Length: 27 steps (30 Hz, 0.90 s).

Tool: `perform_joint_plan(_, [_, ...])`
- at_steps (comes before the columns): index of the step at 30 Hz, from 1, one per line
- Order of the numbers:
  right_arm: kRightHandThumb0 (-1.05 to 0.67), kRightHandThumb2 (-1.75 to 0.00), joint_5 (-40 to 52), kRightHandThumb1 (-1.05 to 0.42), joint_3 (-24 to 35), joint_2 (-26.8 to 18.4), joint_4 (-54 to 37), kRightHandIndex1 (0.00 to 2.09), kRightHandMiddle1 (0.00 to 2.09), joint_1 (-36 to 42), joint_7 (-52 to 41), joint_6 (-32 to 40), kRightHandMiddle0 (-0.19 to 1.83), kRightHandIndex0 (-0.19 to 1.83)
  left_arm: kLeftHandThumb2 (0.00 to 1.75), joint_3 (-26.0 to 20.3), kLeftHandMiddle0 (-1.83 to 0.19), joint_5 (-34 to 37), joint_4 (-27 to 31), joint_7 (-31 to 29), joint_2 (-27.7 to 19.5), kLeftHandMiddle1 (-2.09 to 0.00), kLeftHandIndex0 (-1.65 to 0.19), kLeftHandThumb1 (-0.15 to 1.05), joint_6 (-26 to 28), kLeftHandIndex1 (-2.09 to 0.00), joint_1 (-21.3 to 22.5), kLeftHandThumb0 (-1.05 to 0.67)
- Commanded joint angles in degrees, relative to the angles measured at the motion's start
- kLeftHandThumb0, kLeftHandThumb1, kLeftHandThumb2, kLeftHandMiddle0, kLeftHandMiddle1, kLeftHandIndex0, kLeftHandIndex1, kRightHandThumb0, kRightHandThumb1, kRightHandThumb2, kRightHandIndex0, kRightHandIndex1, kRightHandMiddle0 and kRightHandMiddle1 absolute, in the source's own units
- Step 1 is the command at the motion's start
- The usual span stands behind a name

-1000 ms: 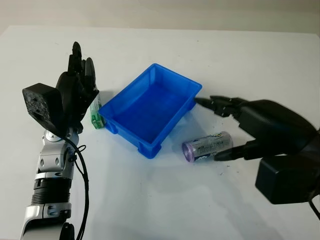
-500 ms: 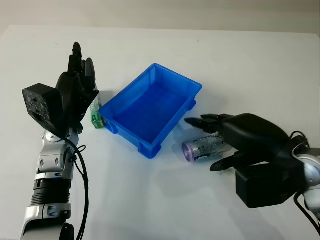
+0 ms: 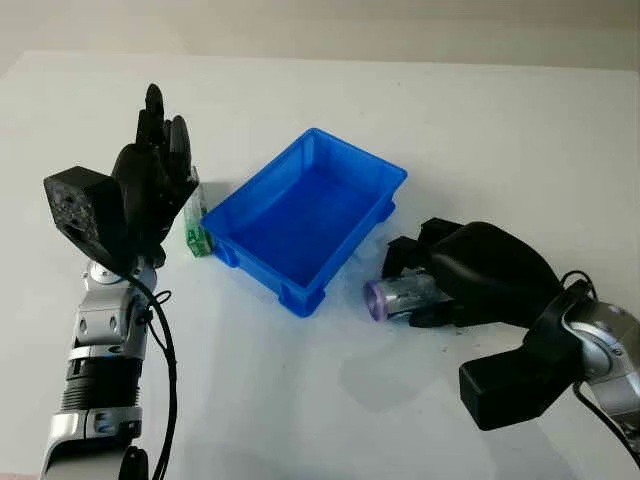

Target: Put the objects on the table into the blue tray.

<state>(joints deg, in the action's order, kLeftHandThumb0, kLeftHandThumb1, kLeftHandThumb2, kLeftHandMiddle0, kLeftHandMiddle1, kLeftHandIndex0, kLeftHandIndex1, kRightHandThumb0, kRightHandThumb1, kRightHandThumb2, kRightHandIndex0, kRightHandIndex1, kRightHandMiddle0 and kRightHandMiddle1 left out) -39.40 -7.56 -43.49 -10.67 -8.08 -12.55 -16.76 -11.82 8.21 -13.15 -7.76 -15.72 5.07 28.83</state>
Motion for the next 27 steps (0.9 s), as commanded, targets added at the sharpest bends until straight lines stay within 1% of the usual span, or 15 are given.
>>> perform_joint_plan(1, [-0.43,-0.32,0.9,-1.05,1.2,1.3,0.7,2.09,2.09,0.1,2.3,-1.4,0.69,0.94,0.69,0.1,0.19,-0.1,0.7,-0.2,-0.3,0.00,0.19,1.05,0.1,0.00,-0.3,-0.73])
perform_joint_plan(5, [-0.42,-0.34,1.8,-1.05,2.4,2.2,1.9,2.09,2.09,-1.0,5.6,-3.2,0.70,0.97,0.70,0.3,0.19,-0.1,0.2,-0.7,-0.3,0.00,0.19,1.05,-0.4,0.00,-0.2,-0.74])
perform_joint_plan(7, [-0.42,-0.34,3.4,-1.05,3.2,2.8,2.4,2.09,2.09,-1.8,6.1,-3.8,0.64,0.94,0.70,0.3,0.19,0.0,0.1,-0.8,-0.2,0.00,0.19,1.05,-0.5,0.00,-0.1,-0.74])
perform_joint_plan(9, [-0.42,-0.35,6.7,-1.05,4.0,3.2,2.3,2.09,2.09,-2.8,4.4,-3.0,0.57,0.88,0.70,0.4,0.19,-0.1,0.0,-0.9,-0.1,0.00,0.19,1.05,-0.6,0.00,0.0,-0.74])
perform_joint_plan(11, [-0.41,-0.36,11.9,-1.05,4.7,3.5,2.2,2.09,2.09,-4.1,1.2,-2.0,0.57,0.86,0.70,0.4,0.19,-0.1,0.0,-0.9,-0.1,0.00,0.19,1.05,-0.6,0.00,0.1,-0.74])
perform_joint_plan(13, [-0.41,-0.36,17.4,-1.05,5.6,3.6,1.6,2.09,2.09,-5.5,-2.8,-0.4,0.61,0.93,0.70,0.4,0.19,0.0,-0.1,-1.0,-0.1,0.00,0.19,1.05,-0.7,0.00,0.1,-0.73])
perform_joint_plan(14, [-0.41,-0.35,22.1,-1.05,6.3,3.6,1.2,2.09,2.09,-6.8,-5.8,1.3,0.60,0.96,0.70,0.3,0.19,0.0,-0.1,-1.1,-0.1,0.00,0.19,1.05,-0.7,0.00,0.1,-0.73])
perform_joint_plan(15, [-0.42,-0.36,25.5,-1.05,6.9,3.6,0.9,2.09,2.09,-7.8,-8.1,2.6,0.53,0.88,0.70,0.3,0.19,0.1,-0.2,-1.1,-0.1,0.00,0.19,1.05,-0.7,0.00,0.1,-0.73])
perform_joint_plan(17, [-0.42,-0.35,31.4,-1.05,8.1,3.9,0.4,2.09,2.09,-9.5,-11.5,4.9,0.50,0.85,0.70,0.3,0.19,0.0,-0.2,-1.2,0.0,0.00,0.19,1.05,-0.7,0.00,0.2,-0.73])
perform_joint_plan(18, [-0.42,-0.35,33.2,-1.05,8.6,4.1,0.3,2.09,2.09,-10.3,-12.3,5.8,0.52,0.87,0.70,0.3,0.19,0.0,-0.2,-1.0,0.1,0.00,0.19,1.05,-0.7,0.00,0.2,-0.73])
perform_joint_plan(21, [-0.44,-0.34,35.3,-1.05,9.8,5.0,0.3,2.09,2.09,-13.3,-12.5,7.2,0.69,0.91,0.70,0.5,0.19,-0.1,-0.3,-0.9,0.2,0.00,0.19,1.05,-0.7,0.00,0.2,-0.74])
perform_joint_plan(25, [-0.44,-0.31,34.0,-1.05,11.0,8.3,3.1,2.09,2.09,-17.6,-7.6,6.0,0.80,1.00,0.70,0.8,0.19,-0.4,0.1,-0.5,0.7,0.00,0.19,1.05,-0.9,0.00,-0.1,-0.74])
perform_joint_plan(27, [-0.45,-0.31,33.8,-1.05,11.4,9.9,4.8,2.09,2.09,-19.1,-5.4,5.6,0.83,1.03,0.70,0.8,0.19,-0.5,0.3,-0.1,0.9,0.00,0.19,1.05,-0.9,0.00,-0.2,-0.74])
